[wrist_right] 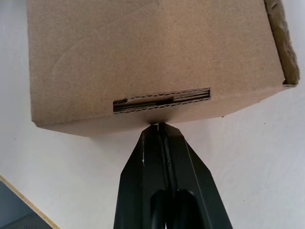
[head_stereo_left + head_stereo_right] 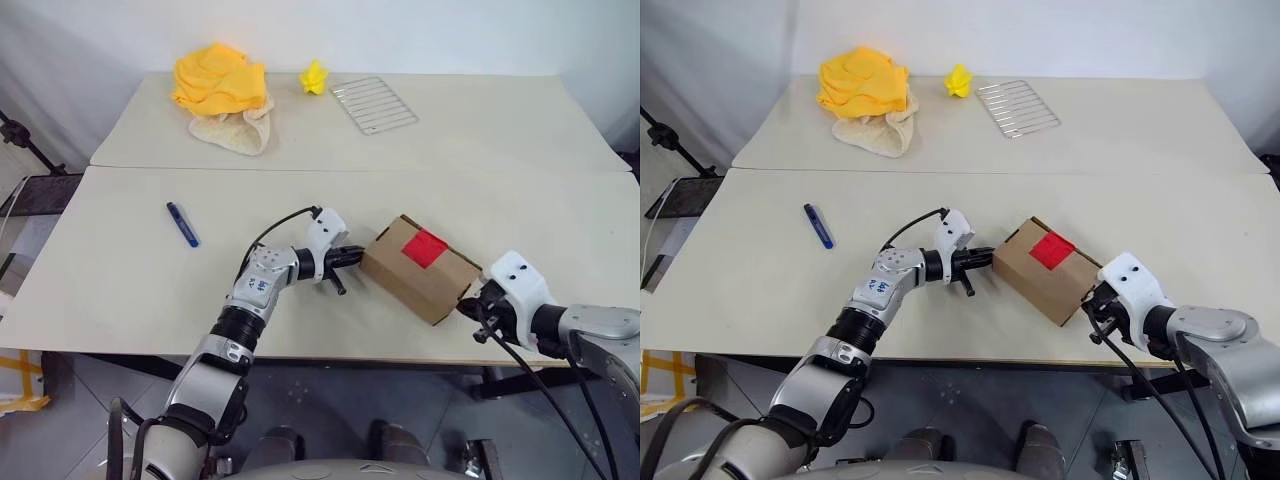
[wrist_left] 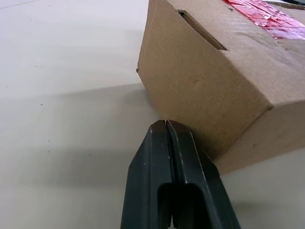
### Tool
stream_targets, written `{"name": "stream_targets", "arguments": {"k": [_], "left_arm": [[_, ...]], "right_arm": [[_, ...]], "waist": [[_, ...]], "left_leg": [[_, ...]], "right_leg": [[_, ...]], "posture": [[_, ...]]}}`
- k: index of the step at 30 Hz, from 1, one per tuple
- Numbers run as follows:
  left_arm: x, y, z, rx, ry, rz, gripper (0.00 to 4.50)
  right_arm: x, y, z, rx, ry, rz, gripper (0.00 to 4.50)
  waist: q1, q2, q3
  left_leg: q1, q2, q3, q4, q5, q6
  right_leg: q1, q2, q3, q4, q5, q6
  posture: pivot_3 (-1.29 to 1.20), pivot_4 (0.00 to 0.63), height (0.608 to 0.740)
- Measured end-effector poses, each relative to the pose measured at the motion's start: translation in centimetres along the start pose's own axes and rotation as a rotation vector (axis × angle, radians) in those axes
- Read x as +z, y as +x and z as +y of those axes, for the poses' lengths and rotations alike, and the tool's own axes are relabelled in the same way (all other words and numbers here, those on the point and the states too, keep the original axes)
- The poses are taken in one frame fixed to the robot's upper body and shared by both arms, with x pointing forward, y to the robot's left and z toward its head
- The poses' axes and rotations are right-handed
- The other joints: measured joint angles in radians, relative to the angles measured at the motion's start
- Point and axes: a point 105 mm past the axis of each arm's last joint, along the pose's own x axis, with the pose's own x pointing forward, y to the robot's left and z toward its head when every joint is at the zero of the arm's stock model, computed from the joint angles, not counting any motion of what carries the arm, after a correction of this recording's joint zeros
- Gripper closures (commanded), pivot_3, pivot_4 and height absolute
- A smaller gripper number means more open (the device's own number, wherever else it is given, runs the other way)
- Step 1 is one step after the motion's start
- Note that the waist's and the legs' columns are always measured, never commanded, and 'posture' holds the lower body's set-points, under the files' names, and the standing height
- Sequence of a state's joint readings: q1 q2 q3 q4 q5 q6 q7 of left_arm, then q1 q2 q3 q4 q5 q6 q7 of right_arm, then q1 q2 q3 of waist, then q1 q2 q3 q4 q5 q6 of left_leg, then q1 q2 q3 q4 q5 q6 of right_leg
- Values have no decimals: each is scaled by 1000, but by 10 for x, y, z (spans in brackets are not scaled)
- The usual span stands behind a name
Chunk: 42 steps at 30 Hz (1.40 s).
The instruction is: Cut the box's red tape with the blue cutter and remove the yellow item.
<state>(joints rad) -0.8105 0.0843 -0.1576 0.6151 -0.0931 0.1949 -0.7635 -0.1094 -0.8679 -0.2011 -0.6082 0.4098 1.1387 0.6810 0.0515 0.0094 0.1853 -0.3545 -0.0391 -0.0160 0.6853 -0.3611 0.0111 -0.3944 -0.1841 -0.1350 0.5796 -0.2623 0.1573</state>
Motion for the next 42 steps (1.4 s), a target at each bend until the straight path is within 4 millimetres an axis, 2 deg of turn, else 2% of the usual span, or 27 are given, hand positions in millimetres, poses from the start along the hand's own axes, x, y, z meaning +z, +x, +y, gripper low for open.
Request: {"name": "stream_targets", "arguments": {"k": [10, 15, 16, 17, 18, 19, 21, 23, 26, 30, 31, 37, 42], "left_arm": [[-9, -3, -3, -6, -4, 24, 4476], [-10, -11, 8, 49, 6, 32, 4476], [-10, -15, 13, 77, 6, 34, 4090], [-11, -20, 20, 111, 2, 35, 3927], [-11, -28, 28, 159, -6, 37, 3598], [-11, -32, 33, 181, -10, 38, 3446], [-10, -52, 51, 290, -38, 43, 2808], [-3, -62, 60, 356, -49, 30, 2236], [6, -75, 66, 454, -56, 12, 1345], [3, -112, 76, 677, -35, 65, 49], [2, -122, 77, 737, -31, 76, 0], [5, -162, 83, 1076, -30, 108, 0], [-23, -204, 84, 1376, -150, 187, 0]], "right_arm": [[-11, -7, -5, -16, -38, 49, 4500], [-14, -22, -29, -112, -57, 68, 4500], [-15, -25, -39, -145, -54, 68, 4500], [-16, -29, -49, -177, -44, 63, 4500], [-15, -32, -59, -208, -35, 52, 4124], [-14, -34, -64, -223, -33, 46, 4030], [5, -38, -79, -247, -19, -35, 3333], [28, -45, -88, -261, -19, -128, 2688], [57, -43, -90, -203, -7, -257, 1709], [82, -29, -86, -101, -28, -333, 249], [84, -23, -85, -76, -27, -336, 35], [102, 2, -76, 39, -63, -351, 35], [114, 11, -76, 84, -95, -362, 35]], "waist": [[1, 0, 0], [-2, 0, 0], [-5, 0, 0], [-6, 0, 0], [-10, 0, 0], [-12, 0, 0], [-25, -1, 0], [-26, -1, 1], [-26, -2, 1], [-28, -2, 1], [-28, -2, 1], [-21, -3, 2], [-24, -4, 2]], "left_leg": [[0, 0, 0, 0, 0, 0], [1, 0, 1, 1, 0, 0], [1, 0, 1, 1, 0, 0], [2, 0, 2, 1, 0, 0], [2, 0, 2, 1, 0, 0], [2, 0, 2, 1, 0, 0], [2, 0, 2, 1, 0, 1], [2, 1, 1, 1, 0, 0], [2, 1, 1, 1, 0, 0], [2, 1, 1, 1, 0, 0], [2, 1, 1, 1, 0, 0], [-1, 0, 0, 5, -1, -1], [-1, 1, -1, 6, -1, -1]], "right_leg": [[0, 0, 0, 0, 0, 0], [0, 0, 1, 1, 0, 0], [0, 0, 2, 2, 0, 0], [0, 0, 2, 2, 0, 0], [0, 0, 2, 3, 0, 0], [0, 0, 2, 3, 0, 0], [0, 0, 3, 3, 0, 0], [0, 0, 2, 3, 0, 0], [0, 0, 3, 3, 0, 0], [0, 0, 3, 3, 0, 0], [0, 0, 3, 3, 0, 0], [0, 0, 3, 4, 0, 0], [-1, 0, 2, 4, 0, 0]], "posture": [[0, 150, 740], [0, 150, 740], [0, 150, 740], [0, 150, 740], [0, 150, 740], [0, 150, 740], [0, 150, 740], [0, 150, 740], [0, 150, 740], [0, 150, 740], [0, 150, 740], [0, 150, 740], [0, 150, 740]]}}
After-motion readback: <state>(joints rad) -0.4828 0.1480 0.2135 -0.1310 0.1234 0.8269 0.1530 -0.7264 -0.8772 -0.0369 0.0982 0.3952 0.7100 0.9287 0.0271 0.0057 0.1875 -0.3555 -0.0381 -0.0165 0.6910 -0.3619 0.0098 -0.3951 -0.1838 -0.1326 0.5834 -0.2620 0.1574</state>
